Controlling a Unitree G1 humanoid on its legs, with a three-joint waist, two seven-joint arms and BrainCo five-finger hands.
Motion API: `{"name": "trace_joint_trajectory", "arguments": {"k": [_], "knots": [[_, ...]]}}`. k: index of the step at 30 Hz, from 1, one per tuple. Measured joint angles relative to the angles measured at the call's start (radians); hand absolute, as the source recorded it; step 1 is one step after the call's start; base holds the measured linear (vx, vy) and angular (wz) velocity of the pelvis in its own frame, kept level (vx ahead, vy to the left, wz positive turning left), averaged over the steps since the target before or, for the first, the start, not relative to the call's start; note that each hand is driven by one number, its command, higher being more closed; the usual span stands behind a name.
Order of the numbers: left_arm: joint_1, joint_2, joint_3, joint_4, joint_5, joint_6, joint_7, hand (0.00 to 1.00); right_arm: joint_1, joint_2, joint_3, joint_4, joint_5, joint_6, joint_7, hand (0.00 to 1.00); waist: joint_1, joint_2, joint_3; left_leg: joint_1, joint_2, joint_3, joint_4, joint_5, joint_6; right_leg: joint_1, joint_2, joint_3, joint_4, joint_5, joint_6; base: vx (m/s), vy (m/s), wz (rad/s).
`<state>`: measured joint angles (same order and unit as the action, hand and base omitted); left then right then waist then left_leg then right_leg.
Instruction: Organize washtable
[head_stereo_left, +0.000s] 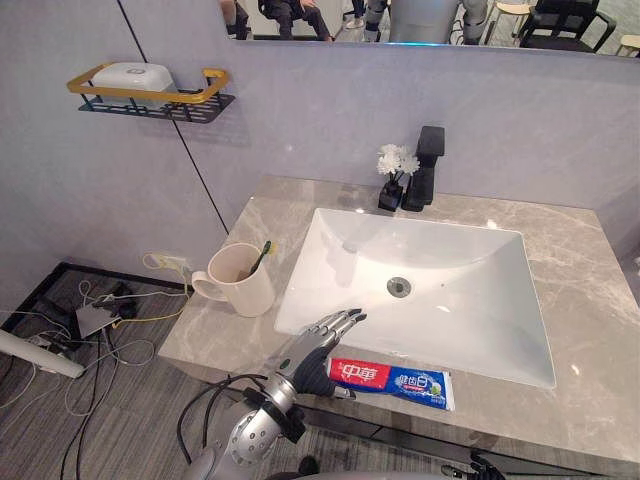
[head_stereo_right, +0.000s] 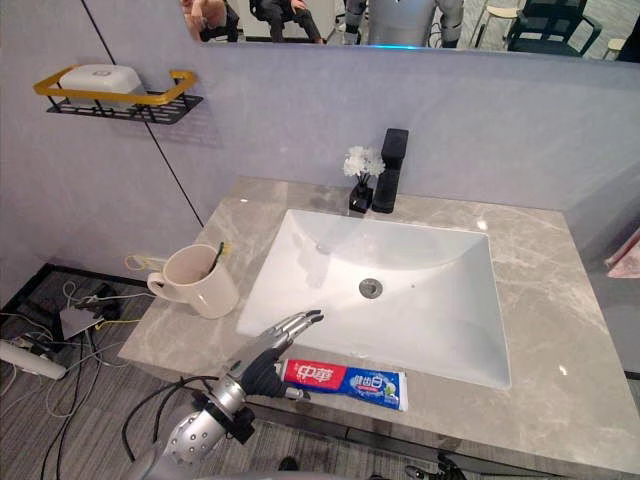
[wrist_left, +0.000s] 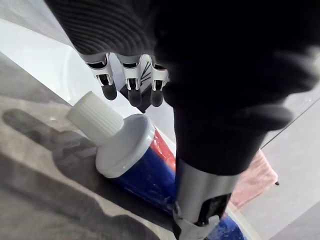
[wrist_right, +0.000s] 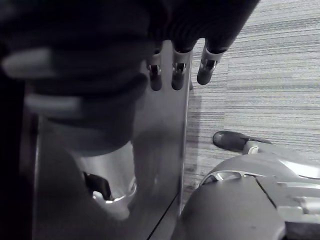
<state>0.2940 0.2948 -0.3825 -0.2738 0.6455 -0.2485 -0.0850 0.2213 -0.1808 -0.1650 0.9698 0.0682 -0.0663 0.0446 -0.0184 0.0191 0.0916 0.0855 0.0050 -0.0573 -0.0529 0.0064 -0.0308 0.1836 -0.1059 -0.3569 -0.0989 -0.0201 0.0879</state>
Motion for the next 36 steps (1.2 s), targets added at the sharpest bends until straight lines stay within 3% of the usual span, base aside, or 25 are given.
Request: {"name": "trace_joint_trajectory", "arguments": {"k": [9,10,22,36], "knots": [[0.0,-0.02,0.01,0.025,0.038,0.003,0.006,0.0,-0.001,0.004,0.0,-0.004,0.0,0.0,0.0,0.0,-0.006,0.002,-0.001,0.002,0.002,0.004,-0.001,0.0,0.0,0.0,0.001,0.004,0.0,0.0,0.0,0.0,0.0,0.0],[0.0,-0.022,0.015,0.03,0.039,0.003,0.006,1.0,-0.001,0.004,0.0,-0.005,0.0,0.0,0.0,0.0,-0.007,0.002,-0.001,0.003,0.003,0.006,-0.001,0.0,0.0,0.0,0.001,0.005,0.0,0.0,0.0,0.0,0.0,0.0],[-0.052,-0.045,0.03,0.08,0.071,0.001,0.021,1.0,-0.018,0.009,0.009,-0.009,-0.001,0.004,0.002,0.0,-0.024,0.006,-0.001,0.015,0.013,0.032,-0.012,-0.001,-0.001,-0.005,0.009,0.031,0.0,0.001,-0.001,-0.01,-0.003,-0.07],[-0.046,-0.046,0.03,0.079,0.061,0.001,0.022,1.0,-0.024,0.011,0.007,-0.014,0.0,0.005,0.002,0.0,-0.024,0.012,-0.004,0.024,0.017,0.061,-0.014,-0.002,-0.002,-0.012,0.016,0.06,0.0,0.007,-0.004,-0.02,0.001,-0.06]]}}
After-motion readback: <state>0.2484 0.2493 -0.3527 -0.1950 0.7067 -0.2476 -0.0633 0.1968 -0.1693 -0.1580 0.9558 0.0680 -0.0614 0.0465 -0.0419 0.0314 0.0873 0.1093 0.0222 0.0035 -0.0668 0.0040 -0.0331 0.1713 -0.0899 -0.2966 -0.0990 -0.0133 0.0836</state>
